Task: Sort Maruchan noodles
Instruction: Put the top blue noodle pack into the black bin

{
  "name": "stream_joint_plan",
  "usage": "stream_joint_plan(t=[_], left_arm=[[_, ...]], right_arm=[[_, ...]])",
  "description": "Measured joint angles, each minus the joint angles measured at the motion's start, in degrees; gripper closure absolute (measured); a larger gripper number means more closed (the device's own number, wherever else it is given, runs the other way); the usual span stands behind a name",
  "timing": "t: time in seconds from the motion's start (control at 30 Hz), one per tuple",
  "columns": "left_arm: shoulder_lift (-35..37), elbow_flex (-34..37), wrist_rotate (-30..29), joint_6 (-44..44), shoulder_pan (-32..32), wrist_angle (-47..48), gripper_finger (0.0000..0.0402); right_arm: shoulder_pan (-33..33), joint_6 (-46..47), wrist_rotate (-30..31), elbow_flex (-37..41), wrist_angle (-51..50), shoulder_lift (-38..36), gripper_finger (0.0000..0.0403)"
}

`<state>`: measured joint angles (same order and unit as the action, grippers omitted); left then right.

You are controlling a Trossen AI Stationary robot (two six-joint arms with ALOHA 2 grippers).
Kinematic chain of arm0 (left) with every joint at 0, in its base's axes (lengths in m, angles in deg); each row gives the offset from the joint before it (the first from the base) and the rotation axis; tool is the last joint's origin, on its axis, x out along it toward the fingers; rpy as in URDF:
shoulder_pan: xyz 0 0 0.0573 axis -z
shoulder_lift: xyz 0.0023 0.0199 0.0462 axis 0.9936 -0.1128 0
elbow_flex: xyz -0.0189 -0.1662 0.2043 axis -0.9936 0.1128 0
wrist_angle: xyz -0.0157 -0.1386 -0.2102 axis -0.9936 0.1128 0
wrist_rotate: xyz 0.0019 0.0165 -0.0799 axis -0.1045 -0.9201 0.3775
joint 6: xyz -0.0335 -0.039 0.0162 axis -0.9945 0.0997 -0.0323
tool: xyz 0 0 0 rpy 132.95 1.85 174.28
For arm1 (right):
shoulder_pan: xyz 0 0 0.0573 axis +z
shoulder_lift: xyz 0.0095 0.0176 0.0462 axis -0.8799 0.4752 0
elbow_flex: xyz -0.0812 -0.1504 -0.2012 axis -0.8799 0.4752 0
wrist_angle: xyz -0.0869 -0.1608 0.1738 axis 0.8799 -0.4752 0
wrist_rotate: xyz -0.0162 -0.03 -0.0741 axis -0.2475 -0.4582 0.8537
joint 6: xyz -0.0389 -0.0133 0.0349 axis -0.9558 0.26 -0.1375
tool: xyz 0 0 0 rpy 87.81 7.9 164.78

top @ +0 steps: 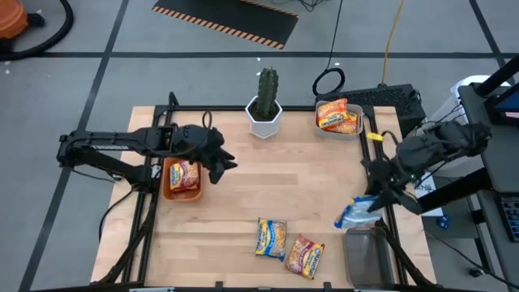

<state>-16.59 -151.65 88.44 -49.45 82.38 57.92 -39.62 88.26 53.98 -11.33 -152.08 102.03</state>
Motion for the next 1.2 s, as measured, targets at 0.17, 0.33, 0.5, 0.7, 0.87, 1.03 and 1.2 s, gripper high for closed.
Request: stream_joint_plan(t=[0.17, 0.33, 0.5, 0.7, 0.87, 1.03, 1.2], left_arm=[[0.0, 0.0, -7.2, -3.5, 5.3, 0.0, 0.0243], [-1.2, 0.0, -12.8, -7.6, 8.9, -0.1, 0.0243], [-4.4, 0.0, -14.0, -10.0, 10.9, -3.5, 0.0243], [-10.0, 0.0, -14.6, -10.1, 11.7, -13.6, 0.0243], [-14.0, 0.0, -13.9, -10.5, 11.9, -20.0, 0.0243], [-15.1, 0.0, -13.4, -10.6, 12.2, -20.6, 0.0243], [-15.0, 0.0, -12.5, -8.0, 12.0, -20.5, 0.0243]], right_arm=[[4.7, 7.4, 1.5, 9.8, 0.7, -4.3, 0.03], [8.5, 20.2, 1.3, 18.7, 2.5, -7.4, 0.03], [12.7, 30.0, 1.1, 23.2, 3.9, -8.0, 0.03], [17.2, 36.2, 5.0, 28.6, 3.8, -8.0, 0.03], [21.4, 40.7, 7.3, 34.4, 6.8, -7.4, 0.03], [25.8, 44.2, 9.1, 38.1, 11.1, -5.5, 0.03], [28.8, 45.1, 10.1, 38.6, 10.6, -2.1, 0.03]])
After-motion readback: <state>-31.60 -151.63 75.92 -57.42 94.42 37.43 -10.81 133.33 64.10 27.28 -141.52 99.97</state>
